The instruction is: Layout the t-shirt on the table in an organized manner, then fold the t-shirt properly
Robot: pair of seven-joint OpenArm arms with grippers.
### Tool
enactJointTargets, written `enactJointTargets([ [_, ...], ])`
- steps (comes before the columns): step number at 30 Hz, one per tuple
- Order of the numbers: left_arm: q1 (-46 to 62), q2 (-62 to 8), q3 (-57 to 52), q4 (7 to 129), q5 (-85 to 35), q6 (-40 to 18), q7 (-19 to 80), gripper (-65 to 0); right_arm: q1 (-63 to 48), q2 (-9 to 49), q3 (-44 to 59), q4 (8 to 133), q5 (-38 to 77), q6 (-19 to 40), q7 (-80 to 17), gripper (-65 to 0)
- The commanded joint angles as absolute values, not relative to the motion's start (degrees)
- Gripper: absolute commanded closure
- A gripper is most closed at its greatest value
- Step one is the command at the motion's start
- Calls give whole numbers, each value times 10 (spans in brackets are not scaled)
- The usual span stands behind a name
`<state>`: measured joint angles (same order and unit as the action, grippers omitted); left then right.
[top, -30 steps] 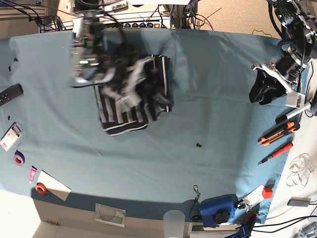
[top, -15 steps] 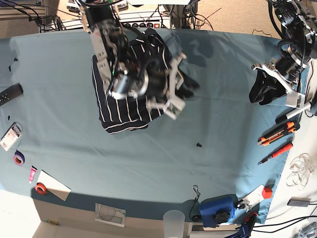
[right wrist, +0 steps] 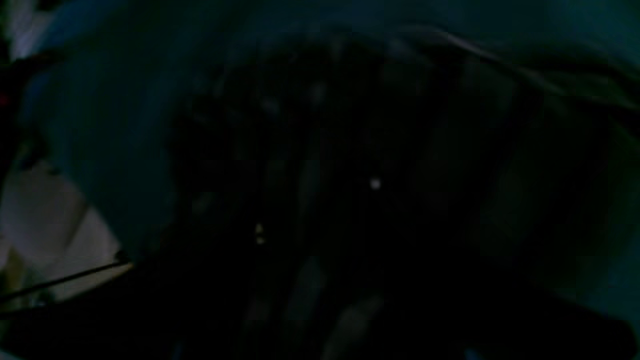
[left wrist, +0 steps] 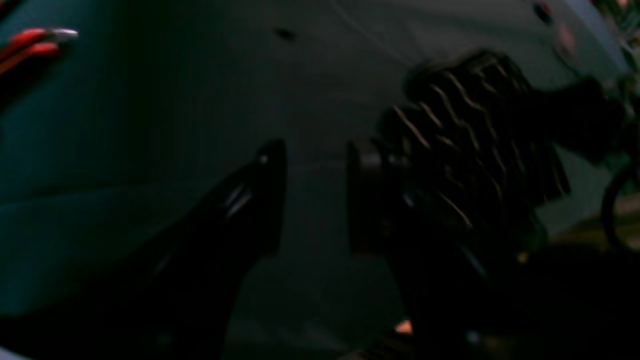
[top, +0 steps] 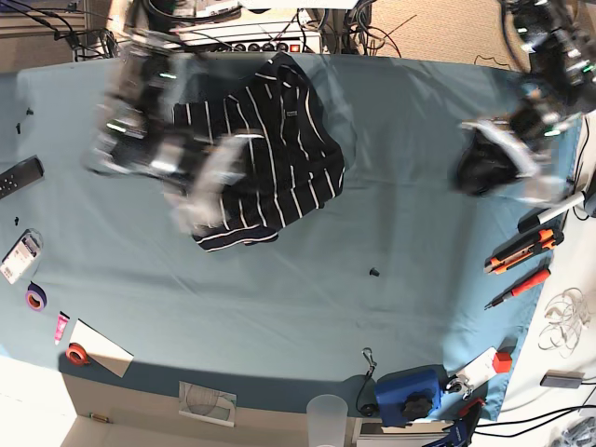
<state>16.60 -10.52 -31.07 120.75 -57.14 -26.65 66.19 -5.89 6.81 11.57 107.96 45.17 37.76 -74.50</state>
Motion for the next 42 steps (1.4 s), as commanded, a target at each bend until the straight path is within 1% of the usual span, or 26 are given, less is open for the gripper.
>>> enactJointTargets([
  [1,163,-109,-283,1217,-573,-271,650,-215,-58,73,130,1090,465,382,-728,-174],
  [3,163,-109,-217,1217,-548,-271,640,-215,-62,74,146,1087,464,383,-728,-170],
  [7,162,-109,-98,1217,-486,-271,604,-215,-62,74,131,1046,447,397,-706,-119],
  [10,162,-100,-33,1217,-457,-269,589,-215,-61,74,111,989,365,396,-640,-119],
  [12,162,-90,3,1217,-453,-269,585,-215,-55,74,106,952,339,396,-604,-119],
  [15,162,-76,48,1217,-419,-269,555,-215,-34,74,105,932,358,396,-624,-118],
  [18,162,-66,86,1217,-358,-269,508,-215,-4,75,105,945,442,396,-702,-118],
  [20,162,-65,107,1217,-320,-260,473,-215,15,75,106,969,510,396,-754,-118],
  [22,158,-65,125,1215,-273,-232,441,-215,29,74,113,1002,546,396,-771,-118],
  [25,136,-65,149,1197,-198,-178,425,-215,35,74,138,1047,527,396,-762,-118],
  [27,112,-65,158,1172,-180,-158,423,-215,35,74,160,1052,524,396,-761,-118],
  [32,43,-62,168,1071,-183,-163,419,-215,12,74,178,1052,513,396,-761,-118],
  [35,7,-45,168,991,-184,-160,420,-215,-8,74,176,1052,490,396,-756,-118],
  [38,-20,-33,169,919,-184,-161,420,-215,-19,74,176,1039,444,396,-721,-118],
  [42,-32,-25,168,856,-184,-161,421,-215,-20,73,176,976,384,396,-660,-118],
])
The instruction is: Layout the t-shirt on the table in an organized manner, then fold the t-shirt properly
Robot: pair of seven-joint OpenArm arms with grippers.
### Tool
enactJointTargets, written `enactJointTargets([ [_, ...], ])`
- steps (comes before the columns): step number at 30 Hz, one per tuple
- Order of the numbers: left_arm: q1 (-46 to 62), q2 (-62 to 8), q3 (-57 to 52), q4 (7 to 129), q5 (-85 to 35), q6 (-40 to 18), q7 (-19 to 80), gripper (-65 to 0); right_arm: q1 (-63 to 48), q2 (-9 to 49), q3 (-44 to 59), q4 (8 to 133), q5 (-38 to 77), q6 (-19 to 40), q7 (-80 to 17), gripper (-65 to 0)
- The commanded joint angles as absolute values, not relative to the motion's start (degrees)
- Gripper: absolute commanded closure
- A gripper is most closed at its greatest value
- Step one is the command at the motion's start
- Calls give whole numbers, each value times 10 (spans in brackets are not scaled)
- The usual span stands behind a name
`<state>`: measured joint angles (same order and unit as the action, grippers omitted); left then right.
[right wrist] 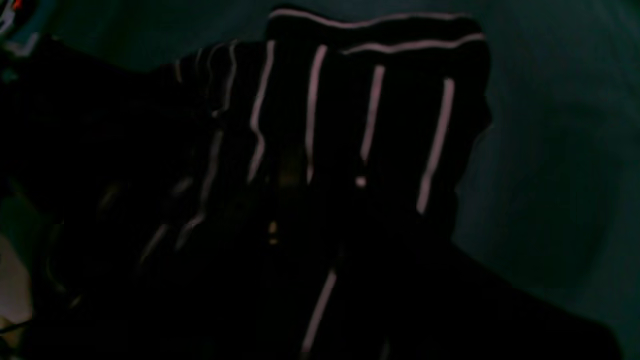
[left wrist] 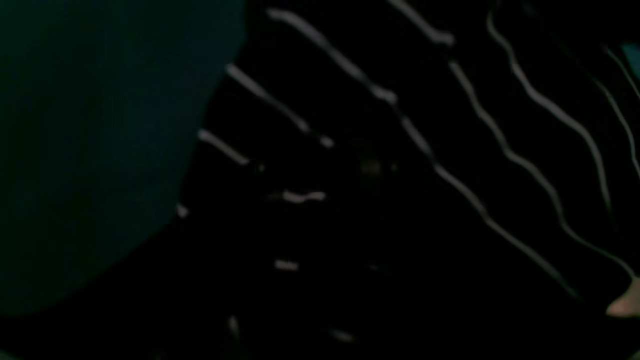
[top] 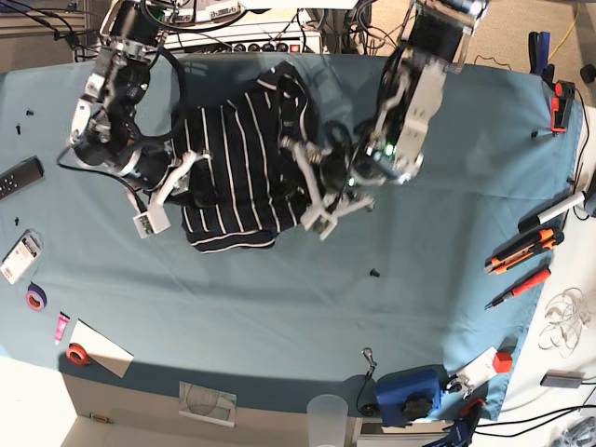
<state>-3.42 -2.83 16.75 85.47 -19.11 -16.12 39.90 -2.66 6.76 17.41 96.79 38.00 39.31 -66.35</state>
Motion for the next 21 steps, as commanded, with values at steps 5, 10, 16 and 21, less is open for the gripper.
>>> enactJointTargets([
  [5,-30,-25,168,865,-189,-161,427,-215,-21,73,176,930,373,394,-657,-117],
  [10,-30,-26,157,946,-191,-160,467,-177,-19,73,177,965,377,373,-672,0],
  [16,-30,-26,100,1077,-190,-161,518,0,-19,73,177,1083,377,364,-672,0],
  [21,-14,-26,32,1095,-178,-149,547,0,-23,73,177,1168,371,356,-673,0],
])
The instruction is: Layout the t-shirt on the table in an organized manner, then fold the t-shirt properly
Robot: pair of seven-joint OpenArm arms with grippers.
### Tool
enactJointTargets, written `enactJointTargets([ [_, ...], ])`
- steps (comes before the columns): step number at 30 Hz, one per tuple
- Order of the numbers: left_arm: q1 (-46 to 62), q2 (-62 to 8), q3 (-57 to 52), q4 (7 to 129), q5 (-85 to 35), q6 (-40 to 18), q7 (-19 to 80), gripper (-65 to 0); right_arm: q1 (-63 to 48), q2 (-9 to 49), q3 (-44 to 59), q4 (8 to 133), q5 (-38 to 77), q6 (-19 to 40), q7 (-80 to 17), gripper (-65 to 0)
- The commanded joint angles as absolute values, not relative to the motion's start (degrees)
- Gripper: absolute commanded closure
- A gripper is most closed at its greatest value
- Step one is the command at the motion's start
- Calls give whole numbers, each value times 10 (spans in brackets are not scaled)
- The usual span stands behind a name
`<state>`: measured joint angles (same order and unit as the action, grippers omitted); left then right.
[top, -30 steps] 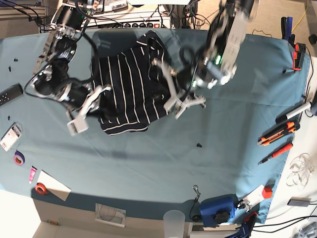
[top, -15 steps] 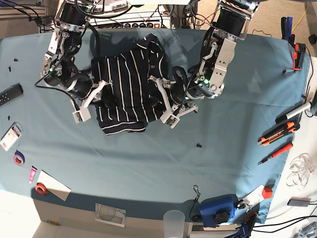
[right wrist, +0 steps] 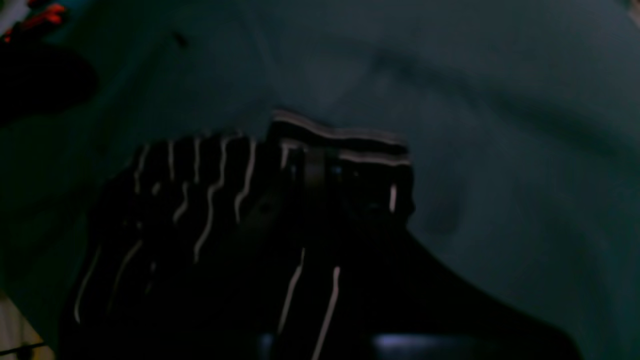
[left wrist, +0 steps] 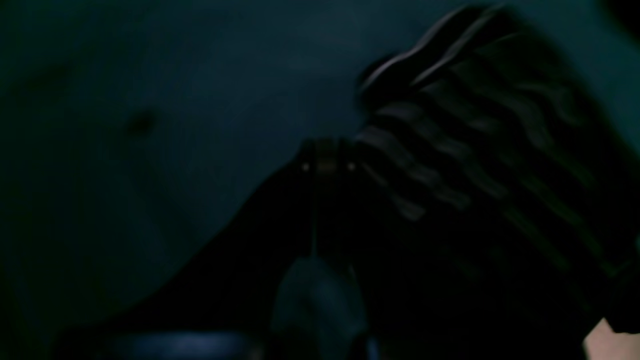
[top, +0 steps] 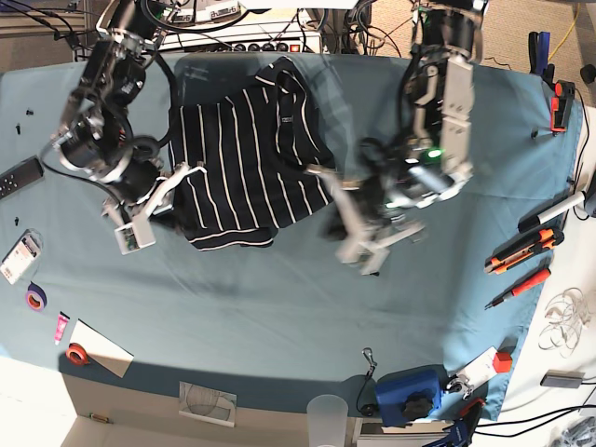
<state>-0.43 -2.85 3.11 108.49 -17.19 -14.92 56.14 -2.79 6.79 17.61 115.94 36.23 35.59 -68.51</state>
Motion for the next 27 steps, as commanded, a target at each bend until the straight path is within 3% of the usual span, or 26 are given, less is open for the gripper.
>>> enactJointTargets([
  [1,-8,-26,17,1096,-178,-145,555,0,-26,73,177,1176,366,355,-673,0],
  [10,83,-86,-149,1185,-275,-154,583,0,-103,73,177,1220,362,355,-712,0],
  [17,183,-138,-215,1227,-297,-157,583,0,-191,73,177,1254,366,348,-741,0],
  [27,300,-143,-335,1265,-393,-207,650,0,-333,73,177,1331,366,348,-800,0],
])
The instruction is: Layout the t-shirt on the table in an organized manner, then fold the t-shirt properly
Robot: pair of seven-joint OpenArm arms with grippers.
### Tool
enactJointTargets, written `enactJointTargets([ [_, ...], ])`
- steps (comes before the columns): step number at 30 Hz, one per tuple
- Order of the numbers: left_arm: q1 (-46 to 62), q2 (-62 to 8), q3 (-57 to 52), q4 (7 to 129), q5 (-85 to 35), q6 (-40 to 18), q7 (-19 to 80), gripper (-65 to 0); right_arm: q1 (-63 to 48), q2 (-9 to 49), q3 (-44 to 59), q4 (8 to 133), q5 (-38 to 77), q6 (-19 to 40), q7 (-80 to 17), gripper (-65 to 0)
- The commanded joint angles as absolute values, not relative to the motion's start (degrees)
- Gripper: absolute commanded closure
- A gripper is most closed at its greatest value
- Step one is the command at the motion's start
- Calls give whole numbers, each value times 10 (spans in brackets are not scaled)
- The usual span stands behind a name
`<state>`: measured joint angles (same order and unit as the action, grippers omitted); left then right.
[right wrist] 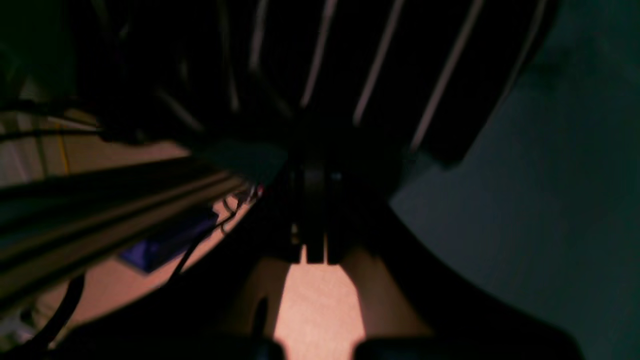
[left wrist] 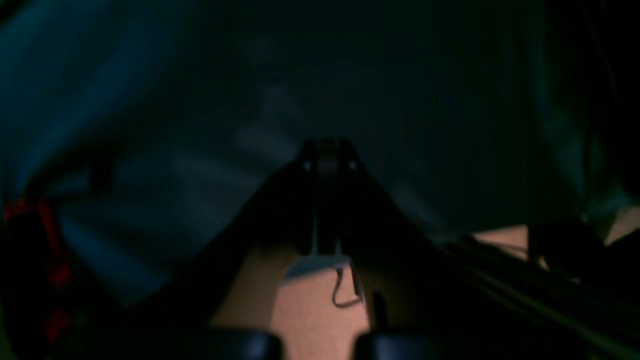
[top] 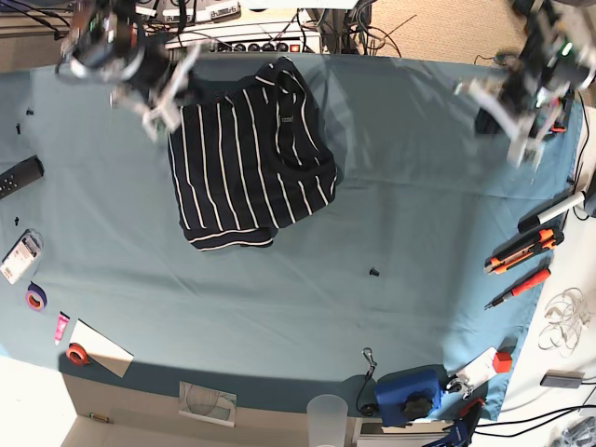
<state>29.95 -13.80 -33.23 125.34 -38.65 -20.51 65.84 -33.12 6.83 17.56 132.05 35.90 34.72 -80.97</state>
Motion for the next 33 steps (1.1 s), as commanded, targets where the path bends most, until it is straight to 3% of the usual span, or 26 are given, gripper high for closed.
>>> enactJointTargets([
  [1,313,-143,-349,1270,-404,-211,652,0,-348,73,177,1340,366,348,-800,0],
  [10,445,-135,-405,1275,-427,-242,651,0,-478,73,177,1350,361,350,-800,0],
  [15,521,-97,-405,1268,-396,-263,650,0,-551,73,177,1350,285,351,-800,0],
  [22,557,-71,-396,1174,-386,-271,644,0,-645,73,177,1331,230,352,-800,0],
  [28,531,-64,-352,1032,-318,-264,585,0,-605,120,171,1138,231,366,-773,0],
  [33,465,-64,-286,894,-223,-214,506,0,-496,143,161,901,230,366,-761,0],
])
